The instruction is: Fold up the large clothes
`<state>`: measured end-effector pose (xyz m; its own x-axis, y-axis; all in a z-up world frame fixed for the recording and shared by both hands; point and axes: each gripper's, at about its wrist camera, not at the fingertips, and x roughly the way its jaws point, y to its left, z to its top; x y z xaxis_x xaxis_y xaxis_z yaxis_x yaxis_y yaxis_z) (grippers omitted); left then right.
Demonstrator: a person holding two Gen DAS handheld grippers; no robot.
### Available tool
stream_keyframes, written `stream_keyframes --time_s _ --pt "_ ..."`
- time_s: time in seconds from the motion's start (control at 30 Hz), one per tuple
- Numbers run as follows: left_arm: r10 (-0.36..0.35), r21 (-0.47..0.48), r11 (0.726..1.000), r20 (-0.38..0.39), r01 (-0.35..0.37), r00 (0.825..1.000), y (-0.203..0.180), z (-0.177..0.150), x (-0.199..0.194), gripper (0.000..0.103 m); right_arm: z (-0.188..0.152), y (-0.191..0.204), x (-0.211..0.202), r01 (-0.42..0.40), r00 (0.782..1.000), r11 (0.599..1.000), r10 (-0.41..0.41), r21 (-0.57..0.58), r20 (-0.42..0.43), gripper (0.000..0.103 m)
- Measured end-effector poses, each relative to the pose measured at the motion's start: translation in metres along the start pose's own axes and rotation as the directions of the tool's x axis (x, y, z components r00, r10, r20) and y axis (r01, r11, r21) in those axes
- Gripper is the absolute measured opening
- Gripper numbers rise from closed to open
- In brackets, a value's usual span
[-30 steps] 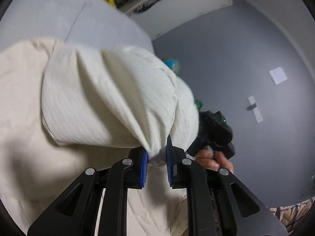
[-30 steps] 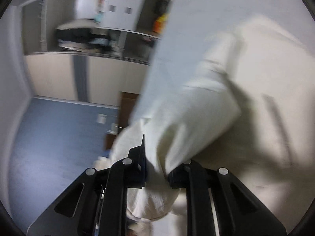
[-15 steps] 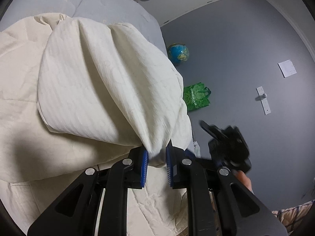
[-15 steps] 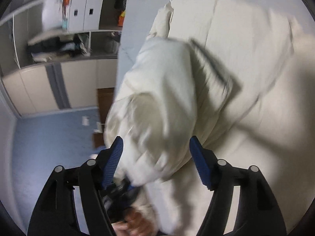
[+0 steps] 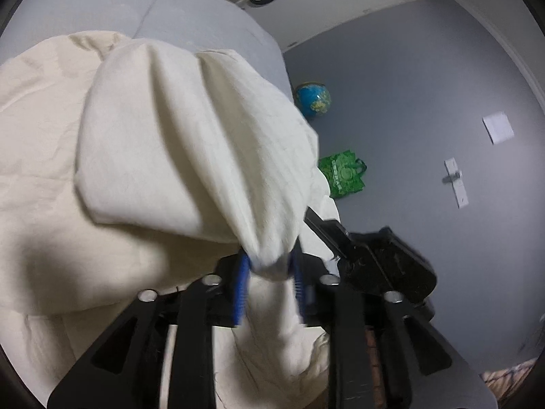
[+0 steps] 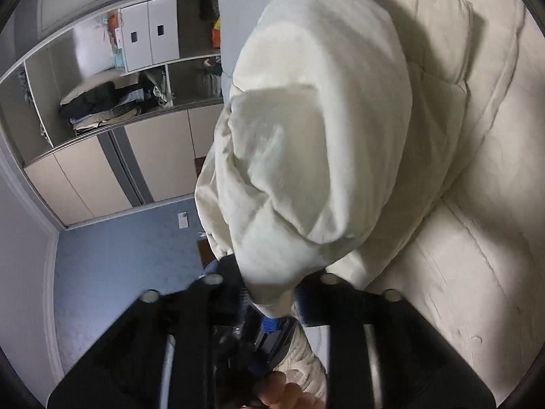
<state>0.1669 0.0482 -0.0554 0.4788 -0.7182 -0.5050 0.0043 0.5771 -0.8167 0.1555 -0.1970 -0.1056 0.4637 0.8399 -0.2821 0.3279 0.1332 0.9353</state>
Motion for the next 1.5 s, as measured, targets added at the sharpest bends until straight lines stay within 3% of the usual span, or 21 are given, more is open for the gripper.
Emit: stream_keyframes --time_s 0.03,0.17,0.33,0.4,0.47,0.6,0.73,0.87,0.97,1.0,1.07,1.1,1.27,1.5 --pt "0.008 -0.024 1.000 0.017 -0.008 1.000 0.004 0.001 -0.005 0.045 0.001 0.002 -0.002 -0.006 1.000 1.000 0.006 -0.018 0.006 0.009" --pt "0.003 -0.071 0.998 0.041 0.000 0.999 0.012 0.005 -0.013 0.055 0.001 0.011 -0.009 -0.041 0.999 0.998 0.041 -0.042 0.010 0.007" --pt "-0.074 -0.114 0.990 0.098 0.085 0.992 0.019 0.010 -0.025 0.057 0.005 0.016 -0.010 -0.063 0.997 0.997 0.064 -0.049 0.030 0.006" --pt "-0.110 -0.144 0.981 0.127 0.128 0.986 0.027 0.015 -0.034 0.069 0.009 0.017 -0.011 -0.080 0.996 0.996 0.081 -0.038 0.037 0.006" --pt "-0.112 -0.206 0.968 0.152 0.142 0.982 0.042 0.017 -0.038 0.093 0.008 0.013 -0.018 -0.097 0.995 0.995 0.098 -0.030 0.036 0.006" --pt "-0.107 -0.324 0.936 0.103 0.135 0.989 0.070 0.020 -0.020 0.093 0.000 0.013 -0.025 -0.126 0.992 0.991 0.126 -0.042 0.014 0.006" --pt "-0.212 -0.412 0.879 0.115 0.241 0.971 0.085 0.020 0.001 0.093 -0.006 0.013 -0.026 -0.141 0.990 0.988 0.141 -0.059 -0.012 0.006" --pt "-0.240 -0.445 0.843 0.187 0.300 0.952 0.096 0.031 0.006 0.093 -0.010 0.008 -0.023 -0.118 0.993 0.990 0.116 -0.082 -0.037 0.005" --pt "-0.258 -0.501 0.807 0.177 0.312 0.950 0.102 0.031 0.004 0.092 -0.008 0.002 -0.025 -0.122 0.992 0.991 0.120 -0.063 -0.034 0.005" --pt "-0.262 -0.492 0.813 0.172 0.313 0.950 0.095 0.035 0.005 0.092 -0.006 0.003 -0.026 -0.129 0.991 0.989 0.127 -0.066 -0.030 0.005" --pt "-0.248 -0.419 0.859 0.164 0.295 0.955 0.083 0.044 -0.003 0.092 -0.005 0.006 -0.027 -0.135 0.991 0.988 0.133 -0.075 -0.034 0.005" --pt "-0.239 -0.406 0.869 0.158 0.284 0.958 0.081 0.047 -0.004 0.092 -0.007 0.007 -0.027 -0.134 0.991 0.988 0.132 -0.080 -0.038 0.005" --pt "-0.206 -0.436 0.869 0.115 0.235 0.972 0.091 0.051 0.019 0.092 -0.014 -0.003 -0.027 -0.098 0.994 0.991 0.093 -0.089 -0.059 0.004" --pt "-0.214 -0.416 0.871 0.156 0.261 0.964 0.104 0.073 0.035 0.092 -0.025 -0.024 -0.025 0.003 0.996 0.995 -0.012 -0.101 -0.088 0.004"
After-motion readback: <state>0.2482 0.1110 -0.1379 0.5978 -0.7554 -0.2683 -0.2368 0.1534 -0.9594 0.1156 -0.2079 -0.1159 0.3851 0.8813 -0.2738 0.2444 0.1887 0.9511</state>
